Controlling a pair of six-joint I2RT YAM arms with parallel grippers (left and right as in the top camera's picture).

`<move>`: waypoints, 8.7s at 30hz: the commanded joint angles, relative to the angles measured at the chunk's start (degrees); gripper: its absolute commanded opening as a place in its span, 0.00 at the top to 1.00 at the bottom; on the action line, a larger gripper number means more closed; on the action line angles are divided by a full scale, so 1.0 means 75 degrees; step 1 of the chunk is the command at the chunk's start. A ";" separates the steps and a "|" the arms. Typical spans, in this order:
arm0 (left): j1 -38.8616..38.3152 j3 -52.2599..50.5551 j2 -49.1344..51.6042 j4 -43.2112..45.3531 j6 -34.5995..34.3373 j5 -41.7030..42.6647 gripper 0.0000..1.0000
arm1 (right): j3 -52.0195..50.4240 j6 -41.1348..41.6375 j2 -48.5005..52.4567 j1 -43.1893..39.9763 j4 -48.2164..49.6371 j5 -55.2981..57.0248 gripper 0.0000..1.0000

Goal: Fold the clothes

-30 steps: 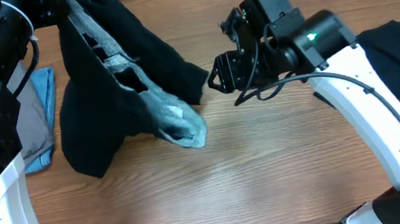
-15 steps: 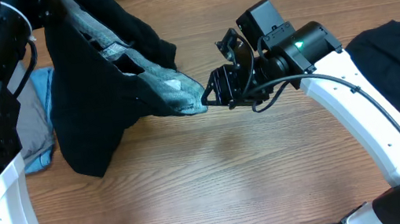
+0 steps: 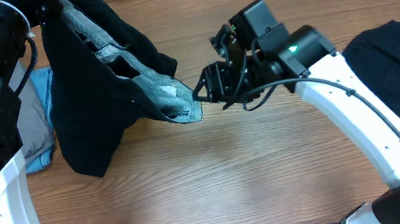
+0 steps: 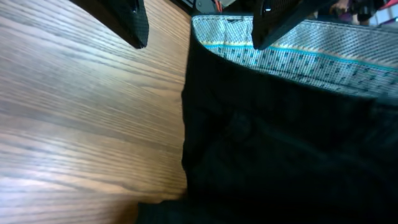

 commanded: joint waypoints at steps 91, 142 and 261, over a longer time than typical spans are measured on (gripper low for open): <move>-0.0160 0.0283 -0.1772 -0.0944 -0.0020 -0.1128 0.96 | 0.6764 -0.2632 -0.1577 -0.2719 -0.2556 0.3803 0.96; -0.0160 0.0265 -0.2340 -0.2943 -0.0312 -0.0379 0.96 | 0.7426 -0.2168 -0.2699 -0.2716 -0.3649 0.4441 0.96; 0.0280 0.0268 -0.2978 -0.4214 0.0367 0.2291 0.96 | 0.7026 -0.2162 -0.3343 -0.2739 -0.4657 0.2594 0.96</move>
